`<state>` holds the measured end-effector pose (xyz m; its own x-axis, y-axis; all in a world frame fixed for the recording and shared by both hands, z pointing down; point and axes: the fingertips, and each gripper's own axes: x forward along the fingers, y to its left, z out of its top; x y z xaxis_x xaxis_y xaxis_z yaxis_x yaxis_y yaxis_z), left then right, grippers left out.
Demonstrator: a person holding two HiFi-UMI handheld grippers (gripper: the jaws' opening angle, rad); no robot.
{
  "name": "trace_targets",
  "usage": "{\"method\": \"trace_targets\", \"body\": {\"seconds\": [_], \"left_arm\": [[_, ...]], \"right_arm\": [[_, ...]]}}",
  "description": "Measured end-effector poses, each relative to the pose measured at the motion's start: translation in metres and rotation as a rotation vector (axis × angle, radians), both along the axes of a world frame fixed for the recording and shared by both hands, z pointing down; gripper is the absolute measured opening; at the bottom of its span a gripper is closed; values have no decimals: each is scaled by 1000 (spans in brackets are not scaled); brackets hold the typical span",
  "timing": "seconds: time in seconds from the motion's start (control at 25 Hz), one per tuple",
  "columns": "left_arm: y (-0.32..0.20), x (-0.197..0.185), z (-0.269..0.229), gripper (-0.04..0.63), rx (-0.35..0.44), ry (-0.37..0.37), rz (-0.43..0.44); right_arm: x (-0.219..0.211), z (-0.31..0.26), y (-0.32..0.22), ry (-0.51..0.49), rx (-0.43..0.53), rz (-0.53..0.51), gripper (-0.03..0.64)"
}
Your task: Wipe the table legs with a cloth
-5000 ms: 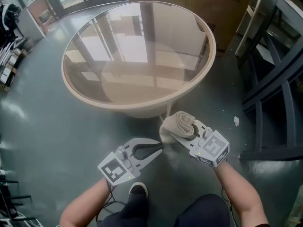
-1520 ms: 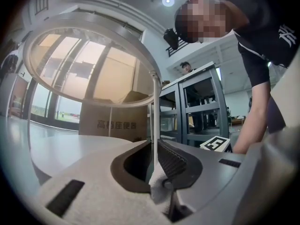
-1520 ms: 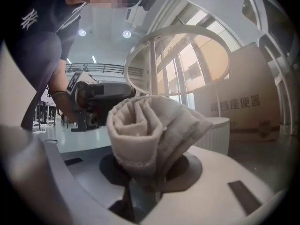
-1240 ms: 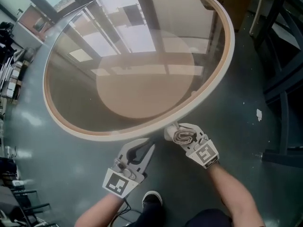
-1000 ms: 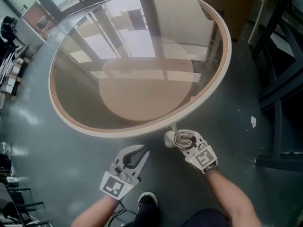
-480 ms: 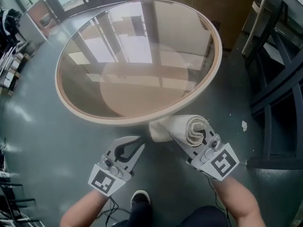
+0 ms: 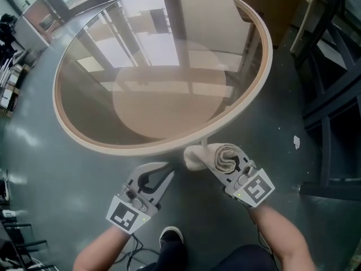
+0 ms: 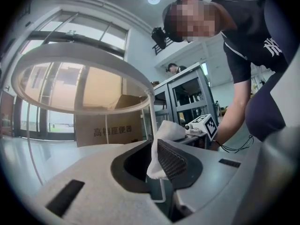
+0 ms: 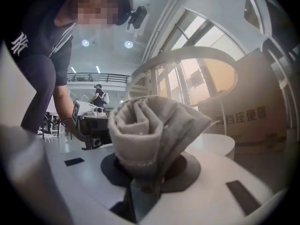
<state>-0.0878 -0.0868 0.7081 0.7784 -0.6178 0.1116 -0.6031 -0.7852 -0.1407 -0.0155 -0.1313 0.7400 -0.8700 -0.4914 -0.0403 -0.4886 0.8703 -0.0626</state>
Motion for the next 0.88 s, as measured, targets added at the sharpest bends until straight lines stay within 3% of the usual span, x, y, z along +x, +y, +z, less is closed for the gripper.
{"method": "trace_targets", "body": {"seconds": [0.4, 0.76, 0.88], "left_arm": [[-20, -17, 44, 31, -96, 6, -1], [-18, -13, 42, 29, -94, 16, 24], [-11, -13, 48, 31, -101, 9, 10]], "right_arm": [[-3, 45, -7, -53, 8, -4, 104], [-5, 98, -7, 42, -63, -1, 104], [-4, 107, -8, 32, -81, 4, 106]]}}
